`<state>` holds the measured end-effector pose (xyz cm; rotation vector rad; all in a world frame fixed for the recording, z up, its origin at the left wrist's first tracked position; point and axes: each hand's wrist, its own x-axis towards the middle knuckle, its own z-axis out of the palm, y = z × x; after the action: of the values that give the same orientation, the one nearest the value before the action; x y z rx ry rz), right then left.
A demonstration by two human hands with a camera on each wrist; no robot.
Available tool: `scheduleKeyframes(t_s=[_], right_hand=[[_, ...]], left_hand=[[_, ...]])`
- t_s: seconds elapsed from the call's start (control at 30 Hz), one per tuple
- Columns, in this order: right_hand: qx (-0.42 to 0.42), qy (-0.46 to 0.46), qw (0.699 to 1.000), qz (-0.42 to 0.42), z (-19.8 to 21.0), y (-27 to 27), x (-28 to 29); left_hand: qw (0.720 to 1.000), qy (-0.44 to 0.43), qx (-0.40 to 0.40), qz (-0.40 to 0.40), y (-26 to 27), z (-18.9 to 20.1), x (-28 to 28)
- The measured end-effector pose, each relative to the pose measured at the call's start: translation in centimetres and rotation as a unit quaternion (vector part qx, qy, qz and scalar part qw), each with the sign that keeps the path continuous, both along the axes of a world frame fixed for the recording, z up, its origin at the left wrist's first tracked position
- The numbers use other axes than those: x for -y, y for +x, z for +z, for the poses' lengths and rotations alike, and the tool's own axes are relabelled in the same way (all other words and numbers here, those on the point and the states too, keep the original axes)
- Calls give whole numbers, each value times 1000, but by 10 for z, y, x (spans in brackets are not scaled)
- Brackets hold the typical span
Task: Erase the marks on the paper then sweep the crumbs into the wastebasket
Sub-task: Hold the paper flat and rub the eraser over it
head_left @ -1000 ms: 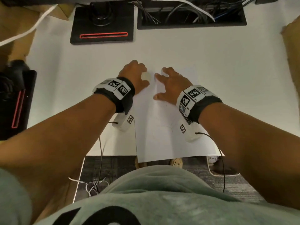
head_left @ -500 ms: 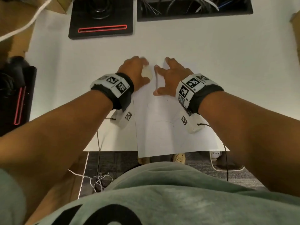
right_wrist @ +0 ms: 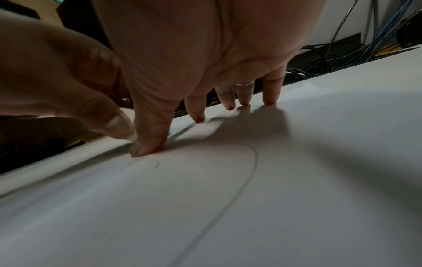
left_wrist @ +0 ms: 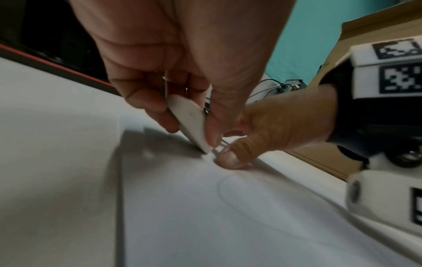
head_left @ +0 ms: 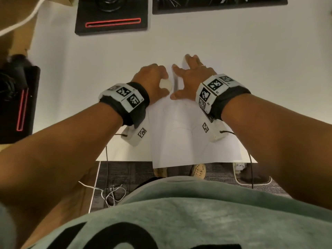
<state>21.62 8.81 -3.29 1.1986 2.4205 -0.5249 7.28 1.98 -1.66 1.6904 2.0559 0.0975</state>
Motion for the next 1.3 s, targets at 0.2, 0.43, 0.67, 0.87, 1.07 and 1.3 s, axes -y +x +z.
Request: scheduleKeyframes(t_s=[0.2, 0.43, 0.67, 0.87, 1.07, 1.3], right_hand=[[3, 7, 1000, -3, 1, -2, 1], [13, 5, 1000, 10, -2, 0, 1], [14, -1, 1000, 17, 0, 1, 0], [21, 0, 1000, 15, 2, -1, -1], [19, 3, 1000, 19, 2, 0, 0], [24, 4, 999, 20, 0, 0, -1]], left_hand=[[999, 12, -14, 34, 4, 4, -11], [998, 20, -22, 54, -2, 5, -16], [999, 11, -20, 28, 1, 3, -14], [1000, -1, -13, 16, 8, 0, -5], [999, 16, -24, 44, 6, 3, -10], [997, 20, -31, 64, -1, 4, -12]])
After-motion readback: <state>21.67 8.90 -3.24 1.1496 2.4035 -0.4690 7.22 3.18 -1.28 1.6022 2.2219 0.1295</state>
